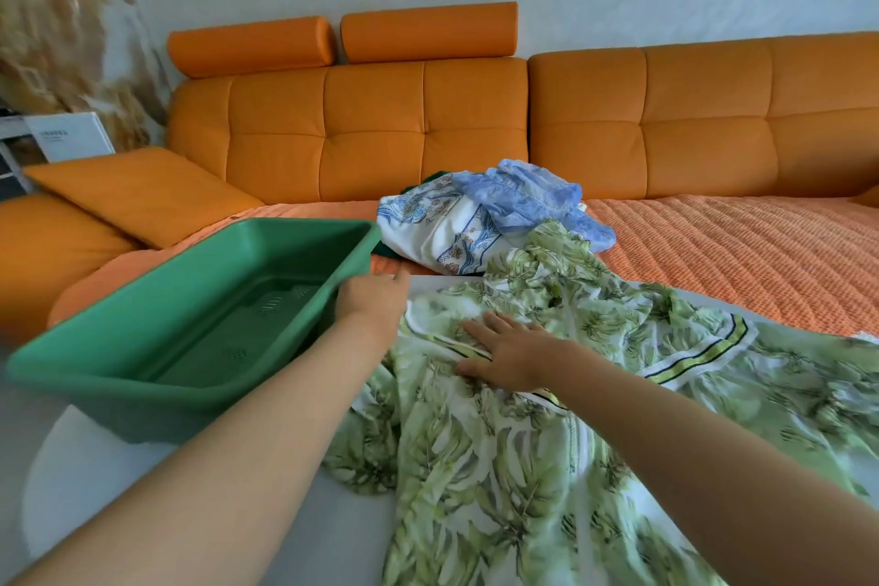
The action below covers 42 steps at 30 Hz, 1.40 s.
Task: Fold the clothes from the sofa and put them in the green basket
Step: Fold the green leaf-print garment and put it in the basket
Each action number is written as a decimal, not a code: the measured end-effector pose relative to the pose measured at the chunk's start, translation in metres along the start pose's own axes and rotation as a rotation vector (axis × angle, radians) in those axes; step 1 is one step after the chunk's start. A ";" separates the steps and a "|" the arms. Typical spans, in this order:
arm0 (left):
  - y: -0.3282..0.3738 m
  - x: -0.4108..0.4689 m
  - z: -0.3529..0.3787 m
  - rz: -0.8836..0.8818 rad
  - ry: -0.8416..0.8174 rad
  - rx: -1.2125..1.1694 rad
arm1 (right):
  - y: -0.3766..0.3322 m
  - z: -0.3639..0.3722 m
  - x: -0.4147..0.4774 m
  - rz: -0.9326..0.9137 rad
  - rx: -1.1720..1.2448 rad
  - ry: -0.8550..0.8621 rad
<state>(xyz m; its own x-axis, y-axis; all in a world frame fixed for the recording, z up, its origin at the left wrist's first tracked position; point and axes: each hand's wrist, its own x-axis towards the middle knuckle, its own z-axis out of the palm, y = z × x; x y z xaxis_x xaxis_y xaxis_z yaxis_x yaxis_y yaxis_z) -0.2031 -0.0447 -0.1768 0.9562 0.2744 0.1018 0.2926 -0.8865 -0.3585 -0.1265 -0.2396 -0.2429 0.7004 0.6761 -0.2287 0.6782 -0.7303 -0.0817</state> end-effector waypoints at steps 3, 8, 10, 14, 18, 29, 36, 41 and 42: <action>0.012 0.009 0.004 0.076 -0.081 -0.062 | -0.002 -0.005 0.003 -0.022 0.073 0.093; 0.043 0.017 0.022 0.332 -0.165 -0.453 | 0.011 -0.008 0.009 0.117 -0.024 0.136; 0.047 0.022 0.029 0.319 -0.307 -0.326 | 0.023 -0.010 0.008 0.130 -0.007 0.088; 0.053 0.041 0.020 0.227 -0.071 -0.296 | 0.052 -0.028 0.009 0.100 0.217 0.258; 0.076 0.076 0.005 0.213 0.106 -0.548 | 0.088 -0.044 0.013 0.192 0.335 0.564; 0.142 0.151 0.018 0.074 0.067 -0.767 | 0.140 -0.034 0.051 0.396 0.147 0.589; 0.135 0.134 0.023 0.113 0.310 -0.820 | 0.139 -0.047 0.051 0.401 0.233 0.778; 0.128 0.102 0.005 0.177 0.264 -0.820 | 0.114 -0.063 0.024 0.329 0.341 0.855; 0.128 0.094 0.000 0.189 0.303 -0.801 | 0.107 -0.064 0.015 0.323 0.376 0.858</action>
<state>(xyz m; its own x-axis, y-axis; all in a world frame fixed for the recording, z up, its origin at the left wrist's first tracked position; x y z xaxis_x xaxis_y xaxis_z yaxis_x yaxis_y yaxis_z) -0.0757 -0.1326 -0.2133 0.9169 0.0867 0.3896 -0.0619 -0.9334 0.3534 -0.0289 -0.3012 -0.1932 0.8635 0.1722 0.4741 0.4158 -0.7751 -0.4758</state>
